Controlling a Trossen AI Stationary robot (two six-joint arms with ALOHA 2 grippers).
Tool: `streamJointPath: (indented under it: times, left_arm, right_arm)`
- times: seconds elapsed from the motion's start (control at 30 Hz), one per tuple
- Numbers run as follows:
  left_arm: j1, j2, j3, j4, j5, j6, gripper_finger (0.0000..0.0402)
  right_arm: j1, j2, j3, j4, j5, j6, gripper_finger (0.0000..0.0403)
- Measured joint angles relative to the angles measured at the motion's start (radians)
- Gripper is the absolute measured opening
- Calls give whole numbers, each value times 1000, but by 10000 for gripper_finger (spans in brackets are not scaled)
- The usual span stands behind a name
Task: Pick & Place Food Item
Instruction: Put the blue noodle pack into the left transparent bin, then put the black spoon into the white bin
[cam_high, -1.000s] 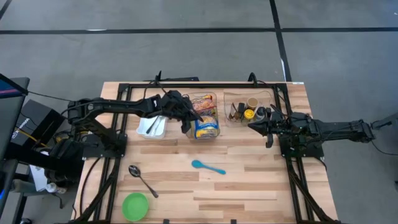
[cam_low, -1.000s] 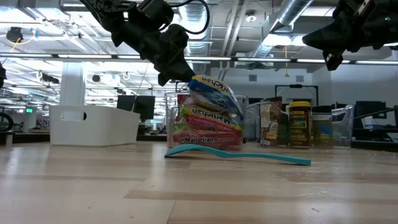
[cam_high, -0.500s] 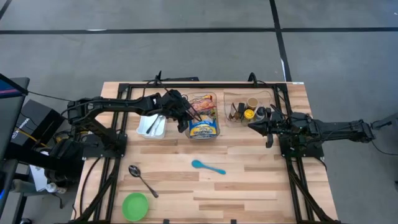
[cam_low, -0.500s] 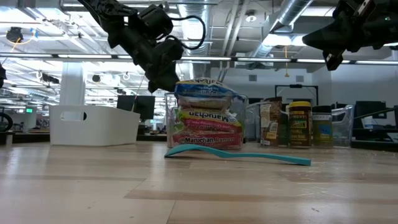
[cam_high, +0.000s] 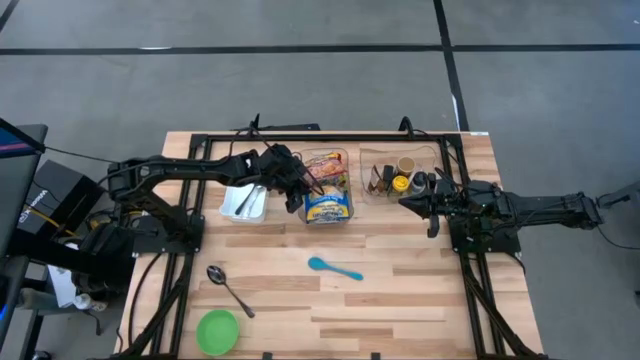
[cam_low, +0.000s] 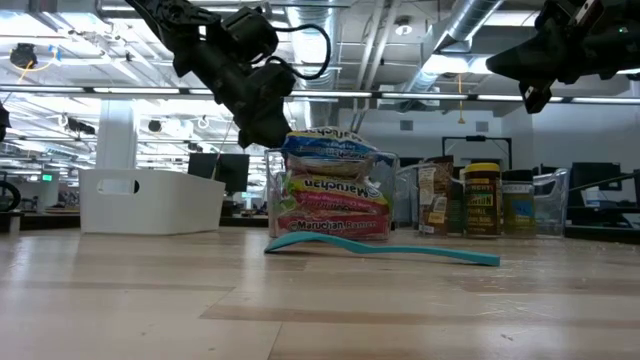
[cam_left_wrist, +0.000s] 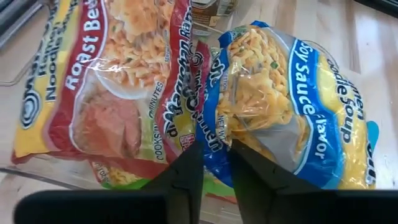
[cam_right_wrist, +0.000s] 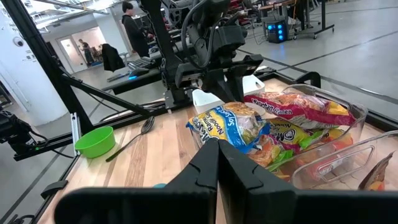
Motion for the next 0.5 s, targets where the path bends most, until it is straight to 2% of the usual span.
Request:
streamJointPath:
  times: [0.33,0.5]
  left_arm:
    - [6,-87,-1,-2,-29,0,102]
    - [5,-137,-1,-13,-75,-6,118]
  right_arm:
    - [0,0,0,-2,-1,0,0]
    - [1,0,0,-5,-3,0,0]
